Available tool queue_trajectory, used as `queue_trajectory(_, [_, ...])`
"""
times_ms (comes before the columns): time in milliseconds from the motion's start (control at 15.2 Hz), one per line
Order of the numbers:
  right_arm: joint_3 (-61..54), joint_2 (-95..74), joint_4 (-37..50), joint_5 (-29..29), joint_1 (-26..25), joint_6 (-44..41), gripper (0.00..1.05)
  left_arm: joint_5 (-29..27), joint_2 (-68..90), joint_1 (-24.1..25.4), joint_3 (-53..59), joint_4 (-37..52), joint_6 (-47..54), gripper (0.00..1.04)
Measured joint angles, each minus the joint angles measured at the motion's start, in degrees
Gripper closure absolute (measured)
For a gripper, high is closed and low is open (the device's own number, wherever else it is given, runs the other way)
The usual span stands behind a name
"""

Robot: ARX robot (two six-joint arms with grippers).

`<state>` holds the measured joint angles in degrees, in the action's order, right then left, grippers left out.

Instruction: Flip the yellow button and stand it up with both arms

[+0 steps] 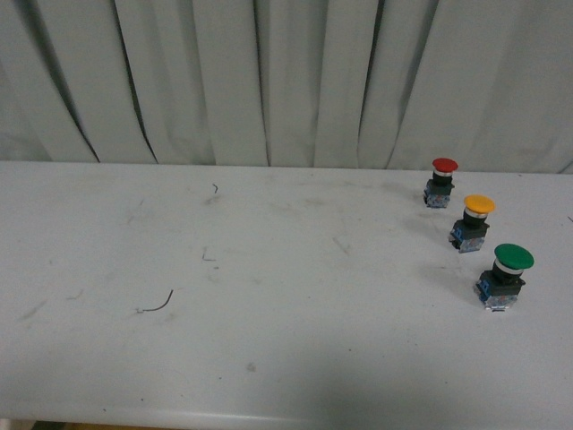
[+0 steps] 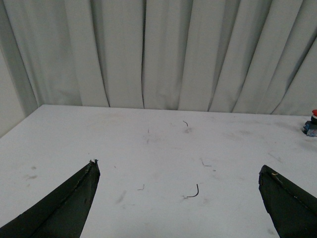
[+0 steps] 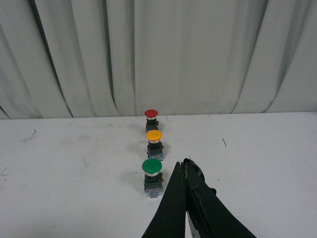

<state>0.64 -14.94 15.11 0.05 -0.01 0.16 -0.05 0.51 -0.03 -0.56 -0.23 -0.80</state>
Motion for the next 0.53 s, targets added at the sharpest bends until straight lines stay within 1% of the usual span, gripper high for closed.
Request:
queue_trajectory(395, [0.0, 5.4, -5.3, 0.0, 0.0, 0.0, 1.03, 0.0, 0.0, 0.0, 0.0, 0.0, 0.0, 0.07])
queue_trajectory(527, [0.0, 12.9, -15.7, 0.0, 0.0, 0.0, 1.03, 0.0, 0.0, 0.0, 0.0, 0.0, 0.0, 0.07])
